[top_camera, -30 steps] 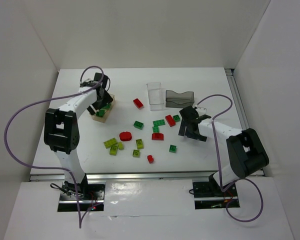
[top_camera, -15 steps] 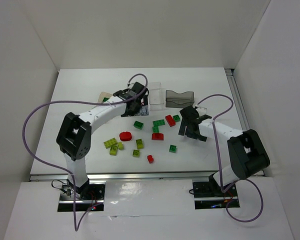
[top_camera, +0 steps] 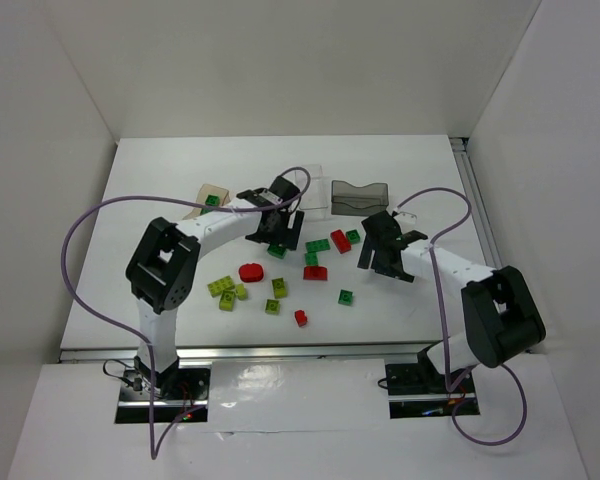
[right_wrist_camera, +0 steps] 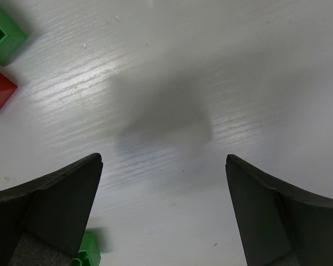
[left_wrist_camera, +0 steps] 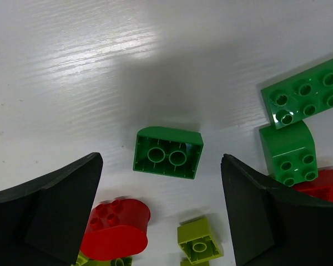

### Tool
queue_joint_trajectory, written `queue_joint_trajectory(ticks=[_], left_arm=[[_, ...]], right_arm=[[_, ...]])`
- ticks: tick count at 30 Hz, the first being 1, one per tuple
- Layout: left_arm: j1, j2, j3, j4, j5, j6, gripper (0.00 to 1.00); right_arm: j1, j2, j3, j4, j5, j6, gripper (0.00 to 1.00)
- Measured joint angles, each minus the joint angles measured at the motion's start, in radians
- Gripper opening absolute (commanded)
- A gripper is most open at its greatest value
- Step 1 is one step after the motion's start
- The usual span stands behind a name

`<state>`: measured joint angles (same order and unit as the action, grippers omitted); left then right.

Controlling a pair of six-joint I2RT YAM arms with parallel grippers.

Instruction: Sort the legos into containers by color

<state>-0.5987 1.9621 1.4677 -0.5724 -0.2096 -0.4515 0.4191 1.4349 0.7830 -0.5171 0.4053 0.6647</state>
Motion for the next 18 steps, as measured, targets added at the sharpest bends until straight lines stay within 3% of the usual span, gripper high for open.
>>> queue_joint_trajectory(ticks=[18], left_arm=[[-0.032,0.080,0.017,0.018,-0.017,0.056,0.59]], right_arm=[[0.000,-0.002,-0.004,-0.002,0.002,0.000,1.00]])
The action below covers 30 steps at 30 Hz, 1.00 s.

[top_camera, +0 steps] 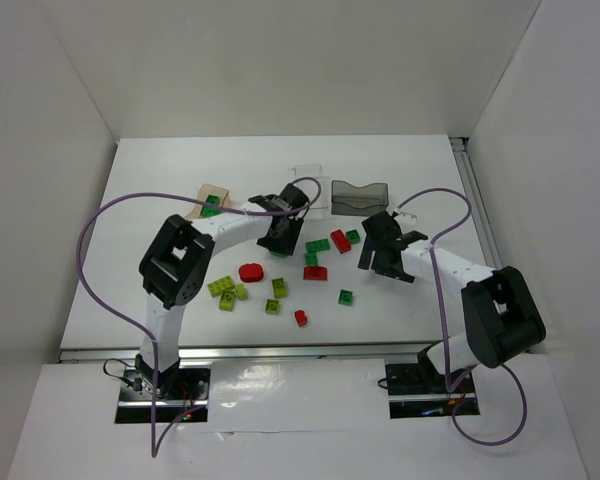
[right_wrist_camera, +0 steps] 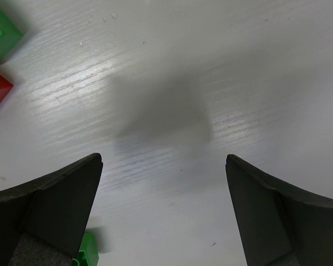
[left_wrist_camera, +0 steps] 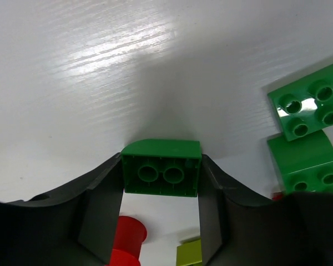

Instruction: Sort the legos into containers by color

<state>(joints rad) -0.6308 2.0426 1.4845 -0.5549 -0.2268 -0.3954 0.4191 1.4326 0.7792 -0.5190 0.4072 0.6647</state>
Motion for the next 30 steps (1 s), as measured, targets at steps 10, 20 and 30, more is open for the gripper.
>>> queue_joint_trajectory(ticks=[10,20,30], left_arm=[[0.114,-0.035,0.086,-0.087,-0.042,-0.039,0.51],[0.422,-0.065,0.214,-0.134,-0.082,-0.140,0.66],[0.443,-0.021,0.277,-0.184,-0.128,-0.190,0.94]], right_arm=[[0.000,-0.006,0.000,-0.004,0.005,0.000,1.00],[0.000,-0.011,0.000,-0.007,0.007,0.000,1.00],[0.000,-0.015,0.000,-0.011,0.011,0.011,1.00]])
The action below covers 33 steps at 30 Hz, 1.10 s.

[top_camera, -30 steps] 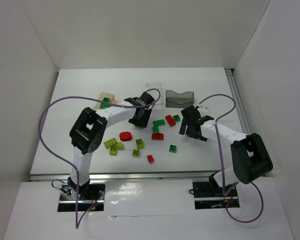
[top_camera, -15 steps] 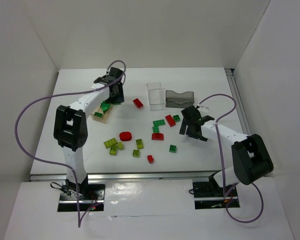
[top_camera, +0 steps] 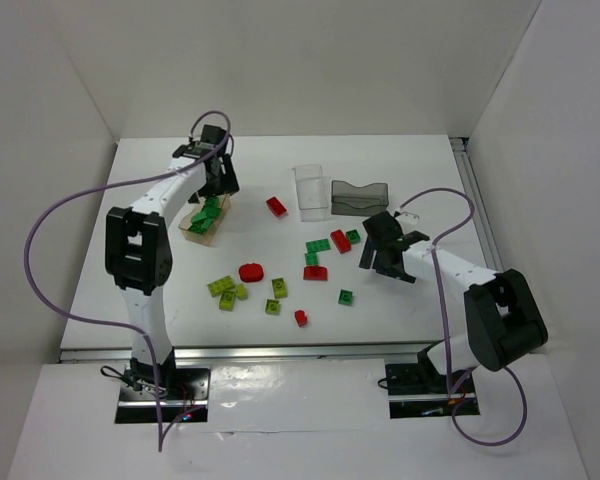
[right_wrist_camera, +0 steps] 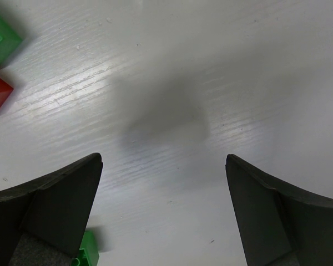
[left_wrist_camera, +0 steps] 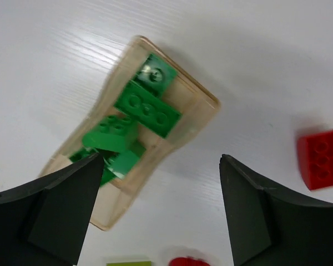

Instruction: Sort the legos into containers by color

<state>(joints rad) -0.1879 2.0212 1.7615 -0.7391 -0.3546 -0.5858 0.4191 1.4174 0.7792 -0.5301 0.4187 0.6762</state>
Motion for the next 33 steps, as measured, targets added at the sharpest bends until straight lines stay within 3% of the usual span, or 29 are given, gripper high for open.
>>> queue_joint_trajectory(ticks=[7,15,20,28,33], left_arm=[[-0.241,-0.053,-0.031,0.045,0.121,0.018,0.95],[-0.488,-0.026,-0.152,0.173,0.273,0.164,1.00],[-0.534,0.060,-0.135,0.206,0.283,0.245,1.00],[-0.550,0.166,-0.065,0.223,0.237,0.301,0.98],[-0.550,0.198,-0.025,0.235,0.196,0.298,0.83]], right_arm=[[0.000,-0.062,-0.015,-0.021,0.036,0.023,1.00],[0.000,-0.282,-0.068,-0.043,0.048,0.056,1.00],[0.000,-0.357,-0.069,-0.048,0.052,0.079,1.00],[0.000,-0.346,-0.069,-0.061,0.055,0.090,1.00],[0.000,-0.344,-0.069,-0.064,0.055,0.090,1.00]])
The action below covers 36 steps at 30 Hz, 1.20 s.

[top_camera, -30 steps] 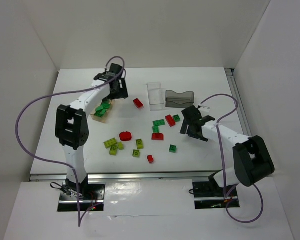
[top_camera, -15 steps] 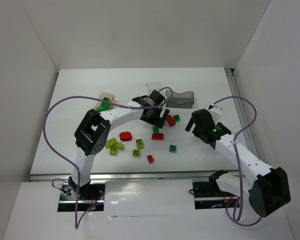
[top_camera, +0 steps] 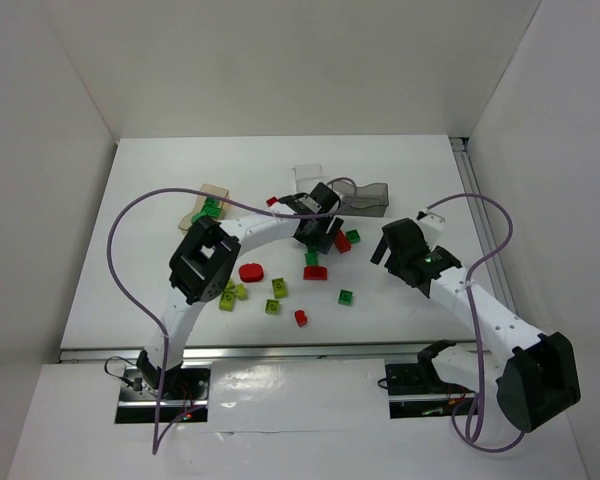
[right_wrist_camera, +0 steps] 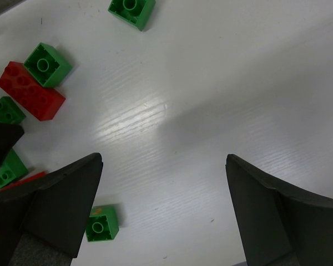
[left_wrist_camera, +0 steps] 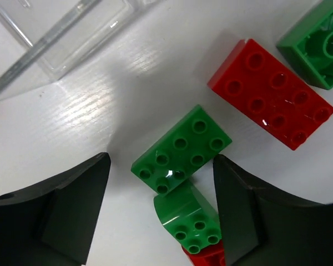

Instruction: Sort the legos into containers by color

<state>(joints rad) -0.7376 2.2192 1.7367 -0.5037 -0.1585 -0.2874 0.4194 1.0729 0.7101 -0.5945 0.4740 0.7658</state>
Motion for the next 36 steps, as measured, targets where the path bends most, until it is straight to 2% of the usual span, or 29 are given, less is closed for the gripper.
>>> queue_joint_trajectory(ticks=[1,5,8,10,13,20,26,31,34,35,36], left_arm=[[0.000,0.002,0.002,0.003,-0.006,-0.002,0.75],[0.000,0.002,0.003,0.004,-0.028,-0.005,0.60],[0.000,0.002,0.003,0.004,-0.039,-0.006,0.41],[0.000,0.000,0.003,0.003,-0.049,-0.010,0.24],[0.001,-0.014,-0.002,-0.005,-0.072,-0.006,0.16],[0.063,-0.190,-0.075,-0.046,-0.123,-0.032,0.16],[0.299,-0.352,-0.104,-0.078,-0.159,-0.137,0.16],[0.509,-0.362,-0.129,-0.106,-0.179,-0.214,0.16],[0.584,-0.333,-0.130,-0.132,-0.173,-0.226,0.21],[0.597,-0.311,-0.117,-0.142,-0.172,-0.232,0.25],[0.605,-0.279,-0.093,-0.152,-0.171,-0.236,0.45]], right_arm=[[0.000,0.000,0.000,0.000,0.000,0.000,1.00],[0.000,0.000,0.000,-0.001,0.000,0.000,1.00],[0.000,0.007,0.000,0.000,-0.001,0.000,1.00],[0.000,0.019,0.000,0.000,-0.004,-0.001,1.00],[0.000,0.045,0.000,0.001,-0.008,-0.002,1.00],[0.000,0.060,0.001,0.003,-0.011,-0.005,1.00],[0.000,0.066,0.001,0.008,-0.015,-0.006,1.00],[0.006,0.074,0.001,0.008,-0.018,-0.012,1.00],[0.008,0.076,0.001,0.009,-0.019,-0.016,1.00],[0.008,0.076,0.002,0.009,-0.019,-0.016,1.00],[0.008,0.076,0.002,0.008,-0.019,-0.016,1.00]])
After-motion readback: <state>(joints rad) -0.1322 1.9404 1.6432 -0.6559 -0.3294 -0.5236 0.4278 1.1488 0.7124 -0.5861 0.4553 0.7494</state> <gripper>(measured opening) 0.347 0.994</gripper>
